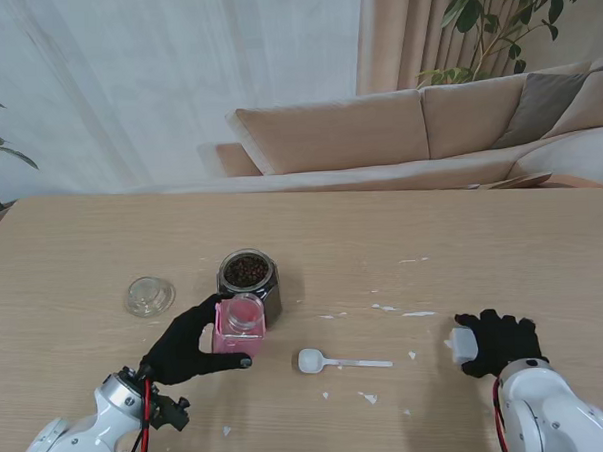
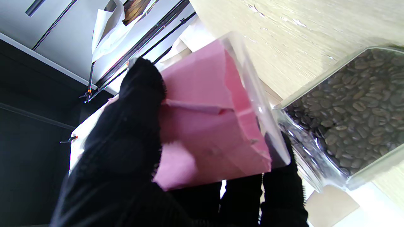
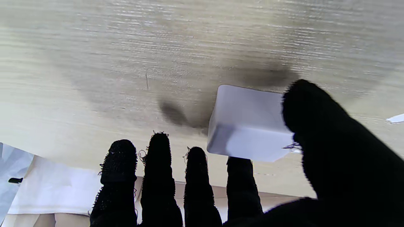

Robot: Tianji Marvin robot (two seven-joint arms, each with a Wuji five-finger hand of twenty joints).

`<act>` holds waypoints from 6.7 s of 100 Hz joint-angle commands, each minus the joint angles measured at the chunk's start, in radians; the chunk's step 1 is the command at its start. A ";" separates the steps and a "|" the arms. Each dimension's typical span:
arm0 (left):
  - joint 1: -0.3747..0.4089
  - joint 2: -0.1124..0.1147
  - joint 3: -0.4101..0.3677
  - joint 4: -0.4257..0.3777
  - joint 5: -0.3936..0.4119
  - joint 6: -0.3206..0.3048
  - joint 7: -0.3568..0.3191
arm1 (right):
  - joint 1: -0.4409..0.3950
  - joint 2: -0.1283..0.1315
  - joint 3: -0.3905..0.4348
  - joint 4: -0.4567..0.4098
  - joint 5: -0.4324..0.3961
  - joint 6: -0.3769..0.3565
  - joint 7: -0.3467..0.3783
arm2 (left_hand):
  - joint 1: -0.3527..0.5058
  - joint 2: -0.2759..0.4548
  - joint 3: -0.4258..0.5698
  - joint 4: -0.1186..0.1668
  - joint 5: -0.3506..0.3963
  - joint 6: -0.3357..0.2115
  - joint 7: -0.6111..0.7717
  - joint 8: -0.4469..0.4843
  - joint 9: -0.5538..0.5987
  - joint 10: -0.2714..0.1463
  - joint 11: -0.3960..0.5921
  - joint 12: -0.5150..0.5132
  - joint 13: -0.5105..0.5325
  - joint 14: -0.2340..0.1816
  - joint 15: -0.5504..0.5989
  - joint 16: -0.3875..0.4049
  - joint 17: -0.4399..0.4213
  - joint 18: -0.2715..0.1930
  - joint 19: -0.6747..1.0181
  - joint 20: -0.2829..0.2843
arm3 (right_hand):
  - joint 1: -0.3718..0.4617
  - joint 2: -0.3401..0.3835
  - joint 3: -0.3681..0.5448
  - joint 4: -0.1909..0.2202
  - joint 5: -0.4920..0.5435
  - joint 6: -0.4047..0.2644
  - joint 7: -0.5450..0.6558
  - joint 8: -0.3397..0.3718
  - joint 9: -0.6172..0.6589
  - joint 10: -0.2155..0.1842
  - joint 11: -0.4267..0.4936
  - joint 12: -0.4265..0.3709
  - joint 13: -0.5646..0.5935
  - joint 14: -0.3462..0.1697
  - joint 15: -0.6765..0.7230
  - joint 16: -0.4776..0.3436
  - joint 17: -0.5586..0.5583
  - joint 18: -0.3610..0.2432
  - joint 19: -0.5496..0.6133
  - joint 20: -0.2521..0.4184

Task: Portion coffee beans from the glass jar into the coffee jar

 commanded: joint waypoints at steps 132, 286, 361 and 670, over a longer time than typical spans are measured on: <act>0.051 -0.015 -0.072 0.133 0.054 -0.044 0.036 | 0.128 -0.002 -0.331 -0.071 0.306 -0.137 -0.096 | 0.178 0.162 0.278 0.048 0.068 -0.181 0.211 0.087 0.086 -0.117 0.157 0.047 -0.020 -0.012 0.009 0.009 -0.004 -0.018 0.015 0.013 | 0.060 0.123 -0.025 0.038 0.264 0.138 0.151 0.096 0.202 0.034 0.056 -0.061 0.115 0.027 -0.192 -0.113 0.014 0.072 -0.127 -0.059; 0.049 -0.015 -0.072 0.137 0.034 -0.053 0.031 | 0.300 -0.013 -0.548 0.147 0.264 -0.105 -0.260 | 0.180 0.162 0.273 0.050 0.070 -0.181 0.207 0.090 0.089 -0.117 0.152 0.051 -0.019 -0.012 0.008 0.009 -0.002 -0.017 0.010 0.019 | 0.208 -0.115 0.131 -0.086 0.450 -0.075 0.676 0.218 0.294 0.005 0.227 0.096 0.169 0.034 -0.033 -0.048 0.061 0.068 -0.013 -0.044; 0.041 -0.017 -0.067 0.144 0.034 -0.048 0.036 | 0.291 -0.020 -0.531 0.154 0.313 -0.145 -0.279 | 0.179 0.162 0.272 0.050 0.070 -0.180 0.206 0.093 0.089 -0.116 0.152 0.052 -0.020 -0.014 0.007 0.009 -0.004 -0.018 0.007 0.020 | 0.213 -0.045 0.229 -0.015 0.481 -0.101 0.762 0.288 0.603 0.001 0.118 -0.002 0.386 0.050 -0.032 -0.064 0.166 0.113 0.026 -0.062; 0.031 -0.027 -0.110 0.166 0.019 -0.048 0.060 | 0.748 -0.068 -0.704 0.142 0.285 -0.150 -0.312 | 0.182 0.166 0.268 0.051 0.070 -0.175 0.202 0.092 0.087 -0.110 0.152 0.051 -0.024 -0.007 0.014 0.008 -0.006 -0.014 0.014 0.028 | 0.232 0.021 0.189 -0.039 0.649 0.044 0.719 0.069 0.976 0.093 0.368 0.130 0.721 0.088 0.457 0.093 0.501 0.155 0.442 0.027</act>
